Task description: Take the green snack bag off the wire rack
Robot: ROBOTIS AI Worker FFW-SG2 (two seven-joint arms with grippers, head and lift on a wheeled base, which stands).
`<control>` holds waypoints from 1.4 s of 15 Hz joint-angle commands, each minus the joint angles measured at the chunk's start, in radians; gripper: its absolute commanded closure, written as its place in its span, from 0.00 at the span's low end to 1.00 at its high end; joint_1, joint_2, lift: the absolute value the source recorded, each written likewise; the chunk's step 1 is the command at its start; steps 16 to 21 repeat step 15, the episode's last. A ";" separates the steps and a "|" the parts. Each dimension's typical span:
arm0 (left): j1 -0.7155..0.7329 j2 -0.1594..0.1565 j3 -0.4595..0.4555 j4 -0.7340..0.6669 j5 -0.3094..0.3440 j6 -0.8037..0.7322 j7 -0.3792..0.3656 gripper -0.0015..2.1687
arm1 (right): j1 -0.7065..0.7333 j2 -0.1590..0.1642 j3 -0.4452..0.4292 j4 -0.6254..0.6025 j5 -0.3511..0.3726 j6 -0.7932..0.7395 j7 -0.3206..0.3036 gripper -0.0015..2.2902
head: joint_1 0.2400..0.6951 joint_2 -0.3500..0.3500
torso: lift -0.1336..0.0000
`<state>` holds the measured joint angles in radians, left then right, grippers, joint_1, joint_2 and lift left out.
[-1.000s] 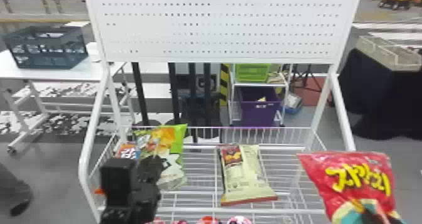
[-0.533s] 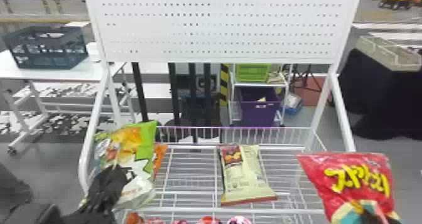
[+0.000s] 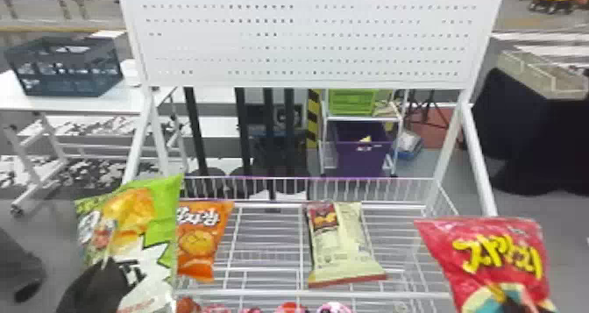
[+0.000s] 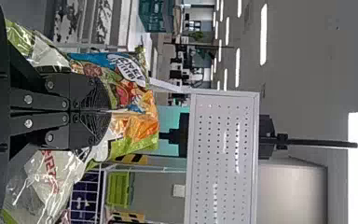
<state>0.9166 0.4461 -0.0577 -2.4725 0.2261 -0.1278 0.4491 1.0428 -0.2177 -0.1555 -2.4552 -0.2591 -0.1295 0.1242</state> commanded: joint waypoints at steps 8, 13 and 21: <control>-0.005 -0.010 0.012 0.006 0.002 -0.023 -0.023 0.80 | 0.005 0.004 0.005 -0.007 0.006 0.000 0.000 0.95 | 0.57 0.50 | 1.00; -0.007 -0.010 0.015 0.007 0.007 -0.020 -0.026 0.80 | 0.006 0.006 0.007 -0.007 0.009 0.000 0.000 0.95 | 0.57 0.50 | 1.00; -0.008 -0.010 0.015 0.006 0.007 -0.020 -0.027 0.80 | 0.008 0.006 0.007 -0.007 0.009 0.000 0.000 0.95 | 0.57 0.50 | 1.00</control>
